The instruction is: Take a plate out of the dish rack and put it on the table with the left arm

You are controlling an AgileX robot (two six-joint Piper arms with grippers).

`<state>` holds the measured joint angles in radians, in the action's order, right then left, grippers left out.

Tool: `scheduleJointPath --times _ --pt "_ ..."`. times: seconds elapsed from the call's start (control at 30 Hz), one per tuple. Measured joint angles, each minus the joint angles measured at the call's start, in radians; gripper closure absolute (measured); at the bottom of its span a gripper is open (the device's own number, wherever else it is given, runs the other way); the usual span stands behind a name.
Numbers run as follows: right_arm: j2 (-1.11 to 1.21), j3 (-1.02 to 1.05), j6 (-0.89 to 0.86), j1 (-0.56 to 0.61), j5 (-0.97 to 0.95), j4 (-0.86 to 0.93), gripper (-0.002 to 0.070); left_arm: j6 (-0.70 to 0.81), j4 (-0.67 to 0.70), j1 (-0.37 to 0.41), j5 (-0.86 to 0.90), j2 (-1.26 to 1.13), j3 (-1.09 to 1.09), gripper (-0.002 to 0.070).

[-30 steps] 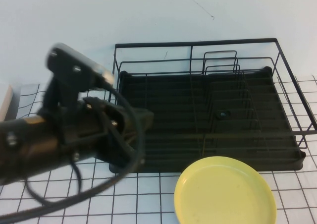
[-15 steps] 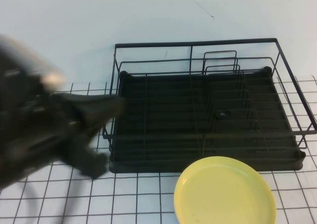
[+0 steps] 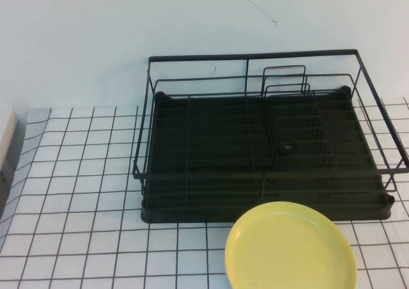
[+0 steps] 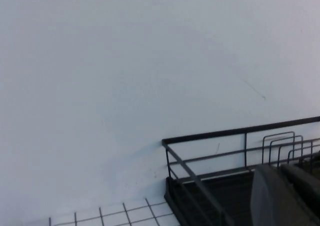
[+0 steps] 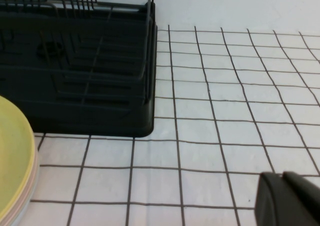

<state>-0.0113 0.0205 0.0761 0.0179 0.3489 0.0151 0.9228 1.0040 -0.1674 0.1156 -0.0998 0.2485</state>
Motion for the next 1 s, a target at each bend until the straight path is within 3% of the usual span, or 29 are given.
scheduleJointPath --times 0.27,0.5,0.6,0.8,0.87,1.0 --pt "0.000 0.000 0.000 0.000 0.000 0.000 0.0679 0.027 0.000 0.023 -0.007 0.109 -0.242 0.0677" --pt "0.000 0.000 0.000 0.000 0.000 0.000 0.0679 0.028 -0.015 0.023 -0.059 0.111 -0.270 0.0678" --pt "0.000 0.000 0.000 0.000 0.000 0.000 0.0679 -0.103 -0.204 0.028 -0.095 0.113 -0.270 0.0678" --pt "0.000 0.000 0.000 0.000 0.000 -0.002 0.0679 -0.724 -0.851 0.042 -0.030 0.113 -0.270 0.0678" --pt "0.000 0.000 0.000 0.000 0.000 -0.002 0.0679 -0.838 -0.941 0.042 0.034 0.113 -0.270 0.0677" --pt "0.000 0.000 0.000 0.000 0.000 -0.002 0.0679 -0.907 -0.976 0.042 0.179 0.113 -0.270 0.0677"
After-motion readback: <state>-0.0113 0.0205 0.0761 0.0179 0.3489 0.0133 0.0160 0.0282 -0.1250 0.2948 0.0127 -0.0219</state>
